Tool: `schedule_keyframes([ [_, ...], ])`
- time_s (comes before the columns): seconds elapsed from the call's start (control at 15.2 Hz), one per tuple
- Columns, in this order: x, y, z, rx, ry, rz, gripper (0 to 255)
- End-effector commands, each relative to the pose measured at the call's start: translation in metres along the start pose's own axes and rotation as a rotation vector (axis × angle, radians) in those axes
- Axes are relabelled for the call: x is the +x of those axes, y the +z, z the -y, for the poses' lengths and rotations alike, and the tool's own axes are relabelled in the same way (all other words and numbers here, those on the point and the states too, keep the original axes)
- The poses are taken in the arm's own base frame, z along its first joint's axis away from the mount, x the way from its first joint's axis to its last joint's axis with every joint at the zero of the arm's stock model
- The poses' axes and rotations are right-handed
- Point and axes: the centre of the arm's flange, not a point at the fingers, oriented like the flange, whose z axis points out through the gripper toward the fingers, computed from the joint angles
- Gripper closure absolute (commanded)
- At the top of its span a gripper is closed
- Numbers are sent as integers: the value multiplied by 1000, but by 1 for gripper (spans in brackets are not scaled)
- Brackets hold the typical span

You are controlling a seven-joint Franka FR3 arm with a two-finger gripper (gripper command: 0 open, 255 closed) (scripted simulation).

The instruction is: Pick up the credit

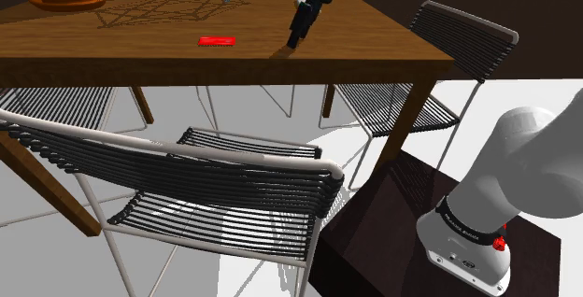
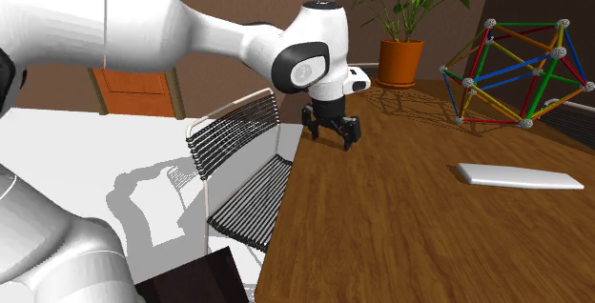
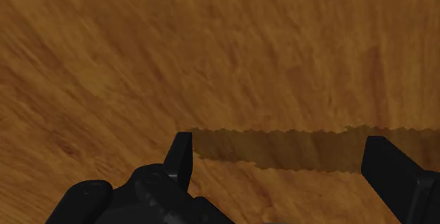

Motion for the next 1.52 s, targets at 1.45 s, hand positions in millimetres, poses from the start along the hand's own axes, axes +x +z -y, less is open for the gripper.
schedule_keyframes([
  [1.45,175,63,63,150,-413,-245,0],
])
